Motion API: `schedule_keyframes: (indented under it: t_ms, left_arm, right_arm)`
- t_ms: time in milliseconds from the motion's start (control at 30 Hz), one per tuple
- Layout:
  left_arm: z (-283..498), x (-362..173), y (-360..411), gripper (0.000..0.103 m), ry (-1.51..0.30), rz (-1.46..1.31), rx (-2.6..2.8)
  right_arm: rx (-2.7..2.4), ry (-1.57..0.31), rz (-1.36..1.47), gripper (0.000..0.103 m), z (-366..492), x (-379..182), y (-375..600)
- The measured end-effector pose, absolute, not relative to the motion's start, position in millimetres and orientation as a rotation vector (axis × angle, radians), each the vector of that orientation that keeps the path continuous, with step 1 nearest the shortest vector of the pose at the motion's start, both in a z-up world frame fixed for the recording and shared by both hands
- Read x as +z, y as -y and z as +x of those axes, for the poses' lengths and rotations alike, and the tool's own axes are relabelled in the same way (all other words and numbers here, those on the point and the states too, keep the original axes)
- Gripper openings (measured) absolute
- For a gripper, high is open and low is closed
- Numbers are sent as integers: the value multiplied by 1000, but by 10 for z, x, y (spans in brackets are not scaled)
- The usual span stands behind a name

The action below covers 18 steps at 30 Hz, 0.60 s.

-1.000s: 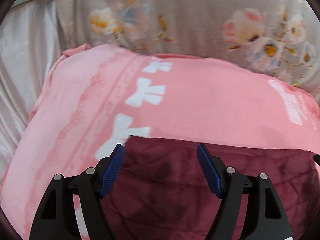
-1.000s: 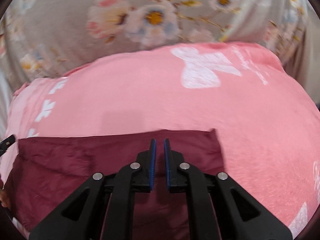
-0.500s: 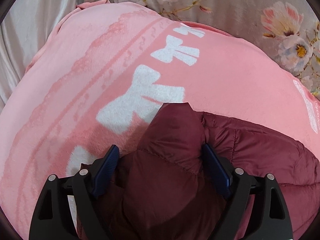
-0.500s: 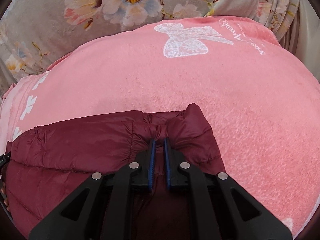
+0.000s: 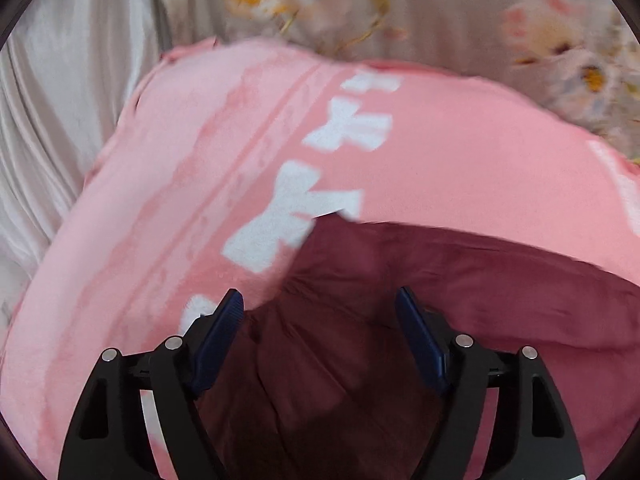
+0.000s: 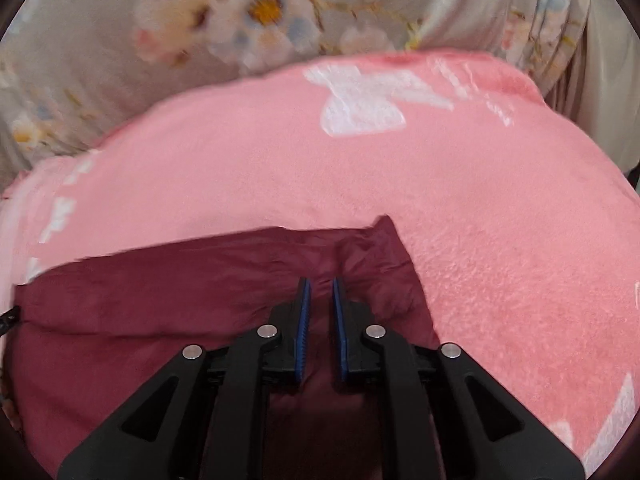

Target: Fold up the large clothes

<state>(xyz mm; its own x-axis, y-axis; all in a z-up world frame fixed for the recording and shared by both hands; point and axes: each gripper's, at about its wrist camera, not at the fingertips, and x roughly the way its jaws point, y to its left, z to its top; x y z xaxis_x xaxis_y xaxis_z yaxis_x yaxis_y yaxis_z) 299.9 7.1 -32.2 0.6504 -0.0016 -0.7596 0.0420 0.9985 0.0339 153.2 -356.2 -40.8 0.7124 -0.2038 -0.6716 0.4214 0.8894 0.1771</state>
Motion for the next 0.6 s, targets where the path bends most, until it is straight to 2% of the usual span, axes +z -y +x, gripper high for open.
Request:
schedule_keyframes:
  t_ms: [167, 333, 600]
  left_arm:
    - [2253, 121, 500, 77, -750, 124, -168]
    - [1894, -99, 887, 78, -795, 188, -219]
    - [1788, -545, 911, 81, -853, 173, -196]
  right_arm:
    - [-223, -692, 245, 15, 1242, -211, 2740]
    - [-186, -724, 225, 15, 1091, -324, 2328]
    - [-209, -762, 224, 16, 1031, -698, 2173]
